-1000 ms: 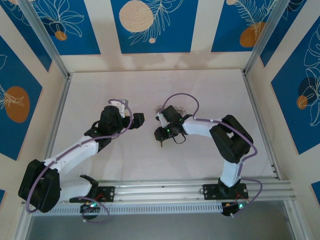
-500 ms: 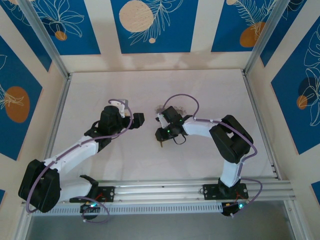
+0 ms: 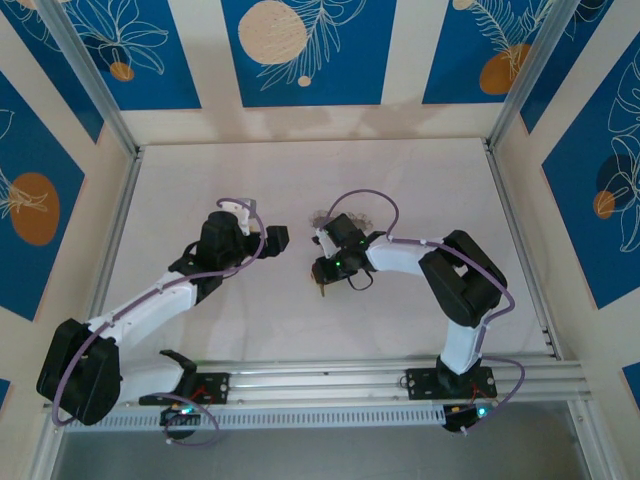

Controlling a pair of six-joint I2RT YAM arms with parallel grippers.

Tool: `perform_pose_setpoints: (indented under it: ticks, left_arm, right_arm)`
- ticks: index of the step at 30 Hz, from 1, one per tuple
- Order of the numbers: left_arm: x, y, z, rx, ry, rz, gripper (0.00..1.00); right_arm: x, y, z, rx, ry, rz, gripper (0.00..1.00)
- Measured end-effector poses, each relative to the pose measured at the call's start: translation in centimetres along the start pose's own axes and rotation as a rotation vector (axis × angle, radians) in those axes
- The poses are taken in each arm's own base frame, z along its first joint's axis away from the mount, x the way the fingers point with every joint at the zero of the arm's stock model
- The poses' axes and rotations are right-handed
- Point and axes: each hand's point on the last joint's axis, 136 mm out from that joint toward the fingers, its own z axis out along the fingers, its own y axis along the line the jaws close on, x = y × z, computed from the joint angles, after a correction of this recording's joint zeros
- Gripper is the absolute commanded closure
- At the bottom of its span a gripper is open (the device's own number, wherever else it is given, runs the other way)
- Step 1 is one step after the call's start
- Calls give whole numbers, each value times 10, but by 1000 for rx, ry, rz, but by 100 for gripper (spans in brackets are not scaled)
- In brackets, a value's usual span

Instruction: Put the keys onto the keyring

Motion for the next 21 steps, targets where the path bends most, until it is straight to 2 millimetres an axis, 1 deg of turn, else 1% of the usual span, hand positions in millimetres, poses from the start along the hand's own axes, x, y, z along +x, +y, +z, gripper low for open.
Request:
perform_pose_setpoints:
  ticks: [9,21]
  left_arm:
    - [0,0,1,0,-1,0,0]
    - [0,0,1,0,0,0,0]
  right_arm:
    - [-6,5,-8,-11,-24,-8,78]
    - [-5,8,-8,-27,-20,-8,78]
